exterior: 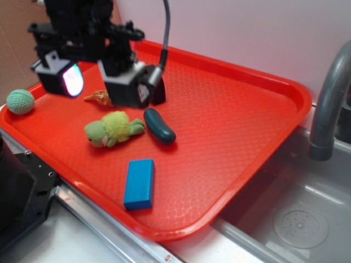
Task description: Grab the blue block.
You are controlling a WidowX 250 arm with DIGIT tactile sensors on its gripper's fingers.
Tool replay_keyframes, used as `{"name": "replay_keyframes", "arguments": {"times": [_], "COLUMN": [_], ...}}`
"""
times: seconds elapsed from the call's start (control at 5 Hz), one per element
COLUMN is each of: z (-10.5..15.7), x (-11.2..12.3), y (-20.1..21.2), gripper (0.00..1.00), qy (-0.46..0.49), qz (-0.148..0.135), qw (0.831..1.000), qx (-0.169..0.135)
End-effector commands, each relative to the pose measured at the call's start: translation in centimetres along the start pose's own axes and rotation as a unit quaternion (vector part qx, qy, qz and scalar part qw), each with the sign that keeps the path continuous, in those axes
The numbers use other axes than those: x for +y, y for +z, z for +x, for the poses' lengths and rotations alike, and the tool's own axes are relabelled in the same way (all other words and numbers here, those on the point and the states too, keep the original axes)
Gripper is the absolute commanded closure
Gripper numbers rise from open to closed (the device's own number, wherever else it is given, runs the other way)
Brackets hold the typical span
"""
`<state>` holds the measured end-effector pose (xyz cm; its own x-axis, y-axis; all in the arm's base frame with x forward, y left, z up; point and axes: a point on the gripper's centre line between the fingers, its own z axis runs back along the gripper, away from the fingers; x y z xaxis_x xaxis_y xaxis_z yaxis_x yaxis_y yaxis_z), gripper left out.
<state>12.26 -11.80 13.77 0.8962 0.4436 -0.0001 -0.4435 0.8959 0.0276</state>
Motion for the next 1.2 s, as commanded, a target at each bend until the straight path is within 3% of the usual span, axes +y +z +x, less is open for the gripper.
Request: {"name": "replay_keyframes", "arguments": {"times": [0.0,0.4,0.6,0.8,1.0], "z": [2.9,2.9,3.1,-1.3,-0.7], "x": [0.1,0.1,0.4,0.0,-0.4], "y": [0.0,0.0,-3.9,-7.1,-8.6], "gripper": [0.00,0.00,0.00,0.00,0.00], "qy": [0.111,0.111,0.104,0.069,0.058], "qz": [-0.057,-0.057,-0.046,-0.032,-0.027], "qw": [0.992,0.992,0.993,0.997,0.998], "qx": [-0.022,-0.022,-0.032,-0.024,-0.014]}}
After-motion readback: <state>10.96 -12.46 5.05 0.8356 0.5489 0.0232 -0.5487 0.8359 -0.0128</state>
